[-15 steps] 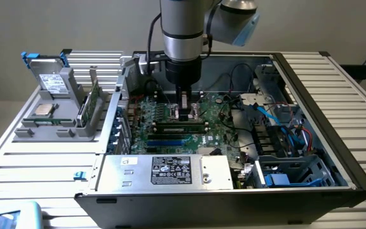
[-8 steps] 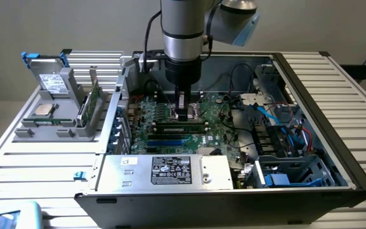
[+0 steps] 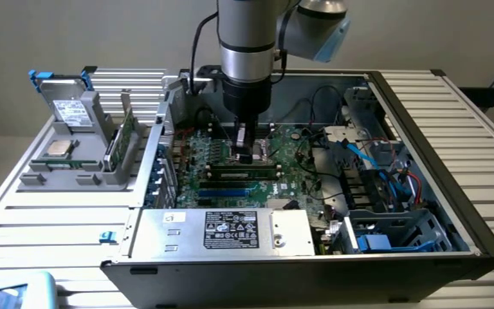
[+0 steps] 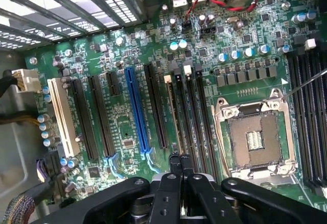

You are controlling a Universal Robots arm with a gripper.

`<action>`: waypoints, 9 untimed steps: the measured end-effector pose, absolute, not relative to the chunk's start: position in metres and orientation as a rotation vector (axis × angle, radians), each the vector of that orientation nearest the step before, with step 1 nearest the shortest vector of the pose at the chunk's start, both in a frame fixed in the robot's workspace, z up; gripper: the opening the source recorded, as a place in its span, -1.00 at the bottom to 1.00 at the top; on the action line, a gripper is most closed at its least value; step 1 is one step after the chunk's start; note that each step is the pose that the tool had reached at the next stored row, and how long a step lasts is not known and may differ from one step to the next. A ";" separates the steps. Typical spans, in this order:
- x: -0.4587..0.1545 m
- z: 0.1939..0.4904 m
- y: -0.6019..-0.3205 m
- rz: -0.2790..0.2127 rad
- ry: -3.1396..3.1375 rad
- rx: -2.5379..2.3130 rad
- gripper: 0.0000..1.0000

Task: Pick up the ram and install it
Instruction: 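Press down the ram until it locks into place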

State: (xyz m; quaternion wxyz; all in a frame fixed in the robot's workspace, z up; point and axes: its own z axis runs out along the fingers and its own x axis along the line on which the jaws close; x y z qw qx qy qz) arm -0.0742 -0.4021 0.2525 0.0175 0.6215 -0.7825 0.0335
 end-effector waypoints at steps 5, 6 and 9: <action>-0.074 0.253 -0.402 0.102 -2.498 1.840 -0.78; -0.074 0.253 -0.402 0.102 -2.511 1.821 -0.78; -0.074 0.252 -0.402 0.100 -2.550 1.764 -0.78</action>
